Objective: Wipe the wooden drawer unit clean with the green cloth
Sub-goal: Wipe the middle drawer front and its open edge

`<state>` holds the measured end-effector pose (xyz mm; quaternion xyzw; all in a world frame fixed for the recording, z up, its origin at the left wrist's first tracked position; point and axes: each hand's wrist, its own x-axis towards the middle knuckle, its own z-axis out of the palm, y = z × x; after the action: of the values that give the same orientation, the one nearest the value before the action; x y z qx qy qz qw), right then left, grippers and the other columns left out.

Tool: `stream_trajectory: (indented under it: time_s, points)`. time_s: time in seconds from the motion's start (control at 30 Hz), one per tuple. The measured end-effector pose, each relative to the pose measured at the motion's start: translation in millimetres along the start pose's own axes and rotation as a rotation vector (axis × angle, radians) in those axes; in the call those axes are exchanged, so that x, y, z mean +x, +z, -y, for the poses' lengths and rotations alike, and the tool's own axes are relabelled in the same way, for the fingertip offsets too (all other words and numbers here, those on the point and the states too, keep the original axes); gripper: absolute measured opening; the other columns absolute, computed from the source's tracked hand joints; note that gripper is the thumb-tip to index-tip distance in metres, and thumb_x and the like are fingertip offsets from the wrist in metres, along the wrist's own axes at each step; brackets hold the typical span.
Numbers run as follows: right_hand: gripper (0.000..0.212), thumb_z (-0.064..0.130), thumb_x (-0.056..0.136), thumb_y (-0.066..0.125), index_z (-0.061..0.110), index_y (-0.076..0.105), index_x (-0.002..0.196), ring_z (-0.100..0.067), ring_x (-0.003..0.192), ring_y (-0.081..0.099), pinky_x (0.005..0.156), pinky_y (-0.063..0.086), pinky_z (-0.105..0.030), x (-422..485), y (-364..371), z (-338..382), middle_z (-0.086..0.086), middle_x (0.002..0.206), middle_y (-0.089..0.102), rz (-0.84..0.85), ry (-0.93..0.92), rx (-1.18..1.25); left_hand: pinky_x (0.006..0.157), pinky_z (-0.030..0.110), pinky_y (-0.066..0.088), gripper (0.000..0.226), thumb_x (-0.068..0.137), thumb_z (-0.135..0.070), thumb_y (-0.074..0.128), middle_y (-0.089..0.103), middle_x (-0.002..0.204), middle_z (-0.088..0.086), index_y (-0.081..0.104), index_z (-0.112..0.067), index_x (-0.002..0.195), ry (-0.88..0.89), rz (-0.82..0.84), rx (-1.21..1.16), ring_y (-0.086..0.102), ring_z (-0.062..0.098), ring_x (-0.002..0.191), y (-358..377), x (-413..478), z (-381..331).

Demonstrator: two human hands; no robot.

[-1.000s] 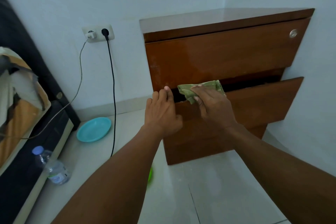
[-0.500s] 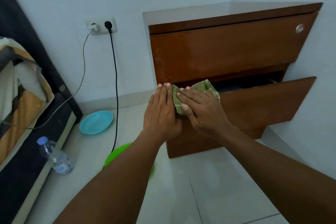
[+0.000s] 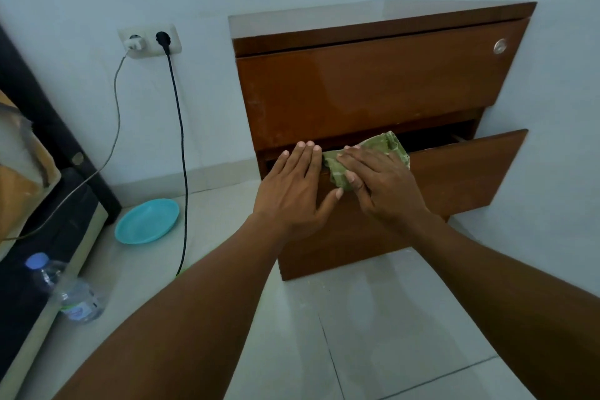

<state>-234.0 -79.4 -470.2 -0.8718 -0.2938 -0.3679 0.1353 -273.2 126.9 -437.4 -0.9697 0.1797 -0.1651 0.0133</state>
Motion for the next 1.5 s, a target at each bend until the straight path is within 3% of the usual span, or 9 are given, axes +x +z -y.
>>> stream_trajectory:
  time_s: [0.3, 0.63, 0.87, 0.97, 1.17, 1.3, 1.5]
  points:
    - [0.041, 0.032, 0.106, 0.04, 0.016, 0.058, 0.139, -0.025, 0.132, 0.053, 0.105, 0.045, -0.046, -24.7, -23.5, -72.0, -0.007, 0.142, 0.059, -0.019, 0.134, -0.029, 0.127, 0.041, 0.001, 0.089, 0.097, -0.071, 0.006, -0.006, 0.169, 0.01, -0.006, -0.009, 0.159, 0.059, 0.116, -0.023, -0.01, 0.02, 0.155, 1.9, 47.4, -54.4]
    - [0.038, 0.032, 0.105, 0.042, 0.012, 0.069, 0.123, -0.028, 0.118, 0.062, 0.097, 0.049, -0.047, -46.3, -43.3, -157.9, -0.008, 0.125, 0.069, -0.176, 0.288, -0.05, 0.126, 0.037, -0.004, 0.087, 0.098, -0.069, 0.01, -0.006, 0.169, 0.006, -0.006, -0.01, 0.159, 0.178, 0.209, -0.056, -0.01, 0.018, 0.155, 5.9, 110.0, -115.1]
    - [0.033, 0.024, 0.104, 0.046, 0.008, 0.068, 0.123, -0.027, 0.124, 0.058, 0.106, 0.045, -0.045, -65.5, -49.2, -210.8, -0.01, 0.126, 0.067, -0.34, 0.408, -0.013, 0.125, 0.034, -0.004, 0.089, 0.097, -0.07, 0.011, -0.003, 0.17, 0.007, -0.006, -0.009, 0.159, 0.246, 0.196, -0.008, -0.007, 0.017, 0.155, 15.4, 144.7, -144.4]
    - [0.03, 0.021, 0.103, 0.046, 0.008, 0.07, 0.116, -0.026, 0.118, 0.059, 0.106, 0.044, -0.04, -58.3, -42.6, -208.6, -0.009, 0.119, 0.069, -0.389, 0.474, 0.004, 0.126, 0.035, -0.003, 0.089, 0.097, -0.07, 0.01, -0.003, 0.17, 0.007, -0.007, -0.009, 0.159, 0.255, 0.178, 0.035, -0.007, 0.017, 0.155, 16.6, 146.3, -142.0]
    - [0.039, 0.031, 0.103, 0.039, 0.008, 0.064, 0.084, -0.034, 0.08, 0.058, 0.075, 0.045, -0.045, -27.5, -42.3, -200.8, -0.013, 0.083, 0.064, -0.403, 0.702, 0.033, 0.126, 0.035, -0.005, 0.086, 0.098, -0.067, 0.009, -0.007, 0.169, 0.006, -0.009, -0.009, 0.159, 0.257, 0.196, 0.024, -0.012, 0.016, 0.155, 9.1, 134.6, -127.2]
    - [0.043, 0.03, 0.104, 0.033, 0.002, 0.063, 0.093, -0.036, 0.092, 0.06, 0.083, 0.046, -0.046, 5.7, -60.2, -178.4, -0.019, 0.096, 0.067, -0.587, 1.051, 0.205, 0.125, 0.033, -0.008, 0.083, 0.099, -0.066, 0.008, -0.012, 0.169, 0.003, -0.013, -0.011, 0.158, 0.273, 0.206, 0.035, -0.017, 0.013, 0.153, 4.3, 116.6, -96.7]
    - [0.03, 0.031, 0.108, 0.035, 0.017, 0.058, 0.093, -0.017, 0.081, 0.058, 0.068, 0.045, -0.033, 49.8, -60.2, -89.5, 0.001, 0.087, 0.061, -0.547, 0.757, 0.405, 0.125, 0.031, -0.006, 0.082, 0.098, -0.067, 0.007, -0.009, 0.169, 0.002, -0.012, -0.014, 0.159, 0.273, 0.135, 0.043, -0.015, 0.011, 0.153, -6.8, 81.2, -44.6]
